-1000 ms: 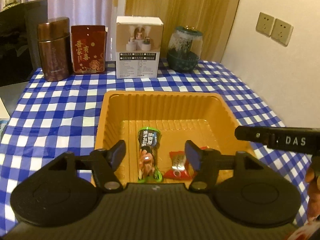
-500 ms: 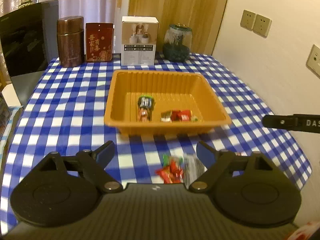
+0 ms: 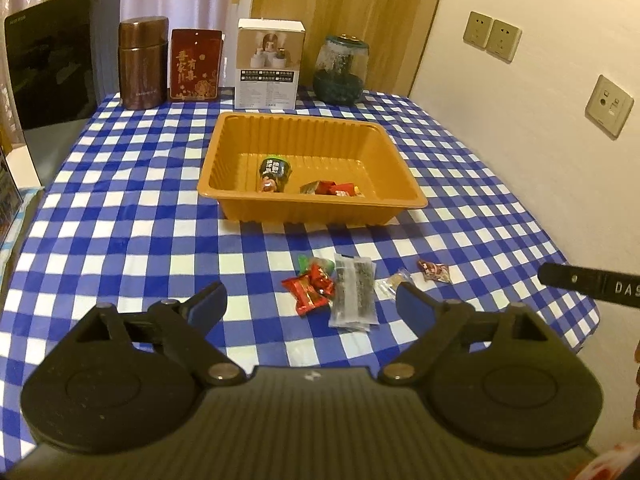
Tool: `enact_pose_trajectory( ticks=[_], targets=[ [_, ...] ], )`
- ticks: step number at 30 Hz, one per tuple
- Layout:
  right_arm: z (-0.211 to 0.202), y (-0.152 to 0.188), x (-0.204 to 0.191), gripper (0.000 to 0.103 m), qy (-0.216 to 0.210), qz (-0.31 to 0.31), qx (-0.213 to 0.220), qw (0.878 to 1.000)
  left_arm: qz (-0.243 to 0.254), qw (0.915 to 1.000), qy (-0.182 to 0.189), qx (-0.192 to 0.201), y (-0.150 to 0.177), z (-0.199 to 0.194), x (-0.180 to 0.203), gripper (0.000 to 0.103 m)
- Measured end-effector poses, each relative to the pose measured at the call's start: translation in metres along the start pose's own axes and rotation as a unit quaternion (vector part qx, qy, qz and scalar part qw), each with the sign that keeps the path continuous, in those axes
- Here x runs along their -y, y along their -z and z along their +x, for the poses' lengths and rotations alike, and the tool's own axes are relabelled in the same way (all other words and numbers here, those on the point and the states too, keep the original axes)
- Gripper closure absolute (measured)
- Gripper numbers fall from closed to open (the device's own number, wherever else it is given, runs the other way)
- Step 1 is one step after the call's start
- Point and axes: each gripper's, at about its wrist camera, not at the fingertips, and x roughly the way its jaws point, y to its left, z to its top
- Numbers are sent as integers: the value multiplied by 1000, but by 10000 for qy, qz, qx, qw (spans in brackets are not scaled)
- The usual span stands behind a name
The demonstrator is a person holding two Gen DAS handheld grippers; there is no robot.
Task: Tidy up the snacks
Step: 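Withdraw both grippers from the tray back over the remaining snacks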
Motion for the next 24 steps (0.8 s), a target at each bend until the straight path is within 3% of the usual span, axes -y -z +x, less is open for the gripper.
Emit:
enact_pose_trajectory(
  ticks=[14,24],
  targets=[
    [10,20,21,51,62,162,-186,9997,304,9994,161,-17,4,12,21,14],
    [22,15,25,51,69,-134,-197,9997,549,9972,307,-403,2,40,37,34]
  ],
)
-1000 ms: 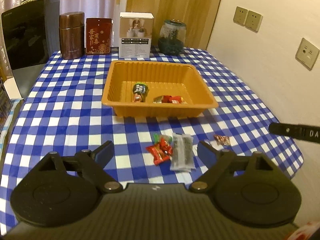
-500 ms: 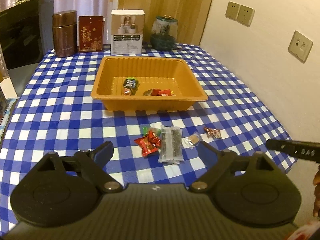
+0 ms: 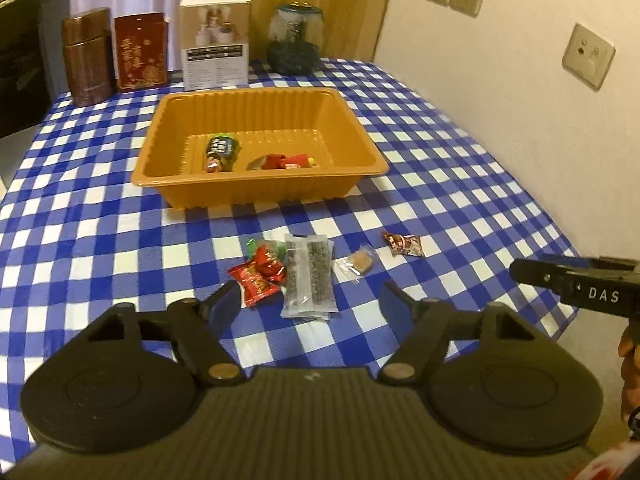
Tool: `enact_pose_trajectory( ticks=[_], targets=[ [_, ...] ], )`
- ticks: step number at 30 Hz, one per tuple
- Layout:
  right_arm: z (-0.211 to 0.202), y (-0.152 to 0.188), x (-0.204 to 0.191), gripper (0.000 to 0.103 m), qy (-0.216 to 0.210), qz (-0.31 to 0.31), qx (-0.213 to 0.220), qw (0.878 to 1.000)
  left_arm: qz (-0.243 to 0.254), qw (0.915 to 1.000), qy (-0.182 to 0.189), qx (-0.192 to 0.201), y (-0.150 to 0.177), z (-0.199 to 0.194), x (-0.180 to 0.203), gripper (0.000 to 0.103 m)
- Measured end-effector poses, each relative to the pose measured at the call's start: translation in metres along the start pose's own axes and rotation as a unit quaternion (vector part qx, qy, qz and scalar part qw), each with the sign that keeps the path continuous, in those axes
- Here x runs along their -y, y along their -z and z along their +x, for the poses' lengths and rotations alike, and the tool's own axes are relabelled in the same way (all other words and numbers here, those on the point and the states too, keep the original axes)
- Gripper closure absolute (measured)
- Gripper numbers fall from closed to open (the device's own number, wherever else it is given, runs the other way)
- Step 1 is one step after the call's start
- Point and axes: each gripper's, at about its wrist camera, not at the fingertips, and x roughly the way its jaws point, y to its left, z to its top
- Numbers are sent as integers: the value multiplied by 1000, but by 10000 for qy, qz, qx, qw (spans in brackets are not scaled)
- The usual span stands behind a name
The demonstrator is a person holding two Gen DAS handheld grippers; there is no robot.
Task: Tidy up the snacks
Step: 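Withdraw both grippers from the tray back over the remaining snacks, then close the left gripper on the clear seaweed packet while the right gripper approaches the wrapped sweet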
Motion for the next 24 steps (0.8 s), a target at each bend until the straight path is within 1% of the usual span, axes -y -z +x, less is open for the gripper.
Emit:
enact_pose_trajectory(
  ticks=[5,8,9,12,16,24],
  targets=[
    [11,-5,5,51,-19,-165,-44,9999,68,9998,124,-111,-6,16,3,41],
    [20,-9,9,51,-88,-286,-84,9995,76,9995,238,-202,-6,29,2,48],
    [24,-10,10,51,-94,-315,-98,9994,52,9993,288,-235,-6,34,1,53],
    [36,-12,14,51,-91,-373,-178,9991,8,9989,363,-311,-4,45,-1,58],
    [49,-13,15,51,-141,-544,-255,9981,8,9985,392,-381,-3,61,-3,59],
    [71,-15,9,51,-534,-1045,-342,9925,-32,9985,275,-465,1,85,-3,59]
  ],
)
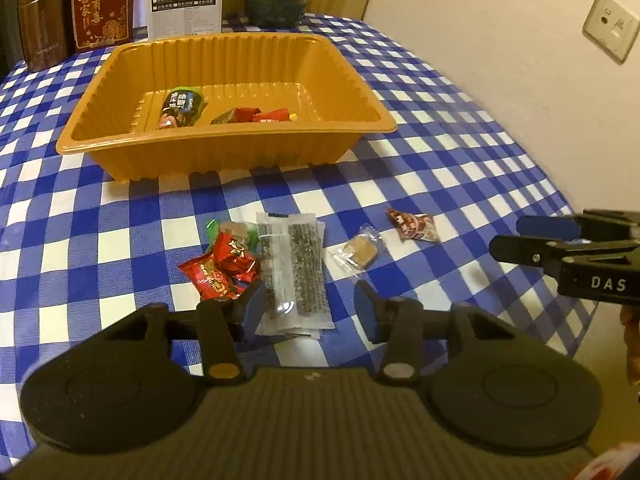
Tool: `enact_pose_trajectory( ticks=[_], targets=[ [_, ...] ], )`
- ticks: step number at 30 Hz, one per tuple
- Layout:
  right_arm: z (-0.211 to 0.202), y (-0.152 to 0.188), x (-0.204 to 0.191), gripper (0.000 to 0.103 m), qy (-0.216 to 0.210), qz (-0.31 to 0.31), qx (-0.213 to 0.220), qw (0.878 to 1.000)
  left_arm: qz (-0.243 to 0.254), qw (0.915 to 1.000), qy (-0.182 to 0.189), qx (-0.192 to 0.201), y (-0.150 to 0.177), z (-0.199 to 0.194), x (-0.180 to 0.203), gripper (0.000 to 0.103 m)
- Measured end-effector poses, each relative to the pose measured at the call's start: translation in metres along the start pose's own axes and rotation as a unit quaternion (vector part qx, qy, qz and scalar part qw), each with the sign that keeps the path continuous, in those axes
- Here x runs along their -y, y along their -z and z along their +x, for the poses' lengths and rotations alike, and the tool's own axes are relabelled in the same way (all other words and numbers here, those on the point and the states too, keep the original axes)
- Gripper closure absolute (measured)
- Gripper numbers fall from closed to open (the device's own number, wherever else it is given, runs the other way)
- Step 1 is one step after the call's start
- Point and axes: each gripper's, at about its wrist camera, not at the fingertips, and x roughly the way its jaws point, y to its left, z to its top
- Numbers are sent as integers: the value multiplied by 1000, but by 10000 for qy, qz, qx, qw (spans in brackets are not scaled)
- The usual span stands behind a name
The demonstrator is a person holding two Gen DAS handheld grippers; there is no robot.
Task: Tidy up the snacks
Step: 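Close the left gripper on the clear seaweed packet while the right gripper approaches the wrapped sweet, then grasp the red-brown wrapped sweet with the right gripper while the left gripper holds the seaweed packet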
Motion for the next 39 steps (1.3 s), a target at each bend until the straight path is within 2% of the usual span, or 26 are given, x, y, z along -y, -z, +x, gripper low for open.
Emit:
enact_pose_trajectory(
  ticks=[9,11,12,21,32,34,36,38,39],
  targets=[
    [24,-5,-4,51,-72,-683,-77,9976,118,9998,-177,50,-2,14,2,59],
    [30,-5,-5,51,-100,-877,-106,9960,117,9997,-221,60,-1,16,2,65],
    [33,-6,-5,51,-118,-979,-124,9950,128,9996,-259,70,-1,16,1,68],
    [60,-11,-12,51,-203,-1957,-274,9801,139,9997,-217,55,10,6,2,69],
    [88,-16,-14,52,-584,-2340,-326,9699,120,9997,-172,128,16,5,3,68],
    [89,-17,-13,56,-649,-2284,-326,9709,108,9997,-174,130,16,5,3,67],
    [89,-17,-13,69,-733,-2210,-334,9719,82,9997,-186,137,16,6,3,67],
    [88,-16,-14,77,-763,-2099,-354,9741,79,9997,-202,146,16,6,4,67],
    [87,-15,-15,77,-747,-2041,-359,9754,76,9996,-213,156,16,6,4,67]
  ],
)
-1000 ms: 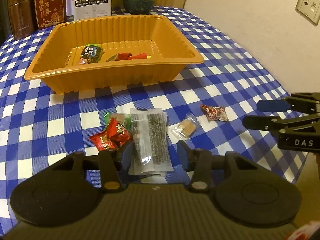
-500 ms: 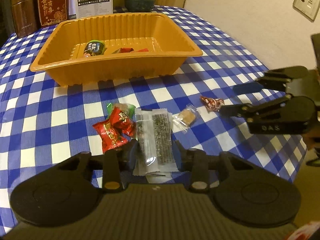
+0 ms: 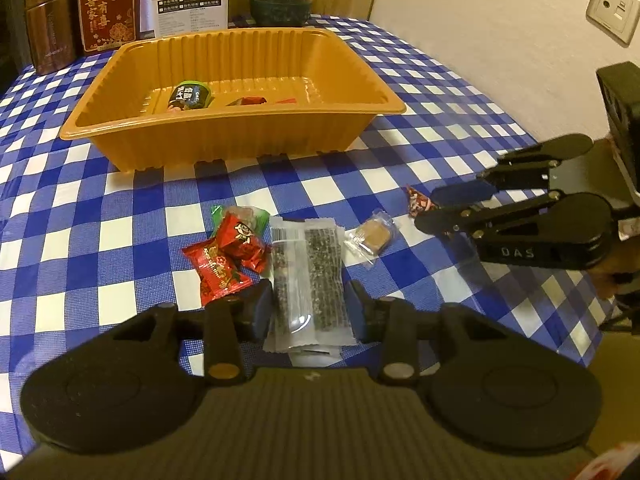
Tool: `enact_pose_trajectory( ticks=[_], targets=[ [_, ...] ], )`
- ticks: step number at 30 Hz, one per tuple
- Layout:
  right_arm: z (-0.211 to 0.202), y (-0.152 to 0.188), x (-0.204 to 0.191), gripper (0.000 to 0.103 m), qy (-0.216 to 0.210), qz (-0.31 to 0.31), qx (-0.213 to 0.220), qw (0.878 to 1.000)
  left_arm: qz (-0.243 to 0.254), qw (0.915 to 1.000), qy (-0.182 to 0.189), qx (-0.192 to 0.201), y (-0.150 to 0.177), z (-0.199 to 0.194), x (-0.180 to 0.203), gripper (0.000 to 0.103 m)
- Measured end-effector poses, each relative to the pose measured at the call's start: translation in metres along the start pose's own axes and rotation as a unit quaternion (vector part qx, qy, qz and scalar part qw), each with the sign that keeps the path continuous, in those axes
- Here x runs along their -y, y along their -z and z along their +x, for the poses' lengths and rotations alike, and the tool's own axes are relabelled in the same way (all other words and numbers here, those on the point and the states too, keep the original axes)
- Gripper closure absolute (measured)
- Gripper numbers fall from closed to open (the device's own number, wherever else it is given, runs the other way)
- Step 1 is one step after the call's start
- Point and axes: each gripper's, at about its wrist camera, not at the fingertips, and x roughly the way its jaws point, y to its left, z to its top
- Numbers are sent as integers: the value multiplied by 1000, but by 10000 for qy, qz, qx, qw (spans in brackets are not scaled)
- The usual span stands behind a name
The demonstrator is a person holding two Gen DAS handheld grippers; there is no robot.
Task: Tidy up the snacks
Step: 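Grasp the red-brown wrapped sweet with the right gripper while the left gripper holds the seaweed packet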
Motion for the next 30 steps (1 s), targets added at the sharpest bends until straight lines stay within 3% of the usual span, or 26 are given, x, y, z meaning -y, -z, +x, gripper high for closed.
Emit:
enact_pose_trajectory(
  ticks=[2,7,12,14,18,30],
  targets=[
    [-5,3,-2,82,8,195,11,9998,-7,10000,-10,28,0,0,0,66],
    [-20,12,-7,83,162,802,24,9966,6,9999,-31,120,2,0,1,65],
    [-28,20,-17,82,325,723,197,9967,69,9998,-76,174,3,2,2,65],
    [-27,20,-17,79,365,710,231,9965,114,9997,-113,193,3,3,3,65],
    [-24,20,-16,61,357,633,227,9971,312,9989,-226,261,4,6,7,65],
    [-21,29,-14,63,351,712,342,9963,281,9988,-258,310,8,11,8,65]
  ],
)
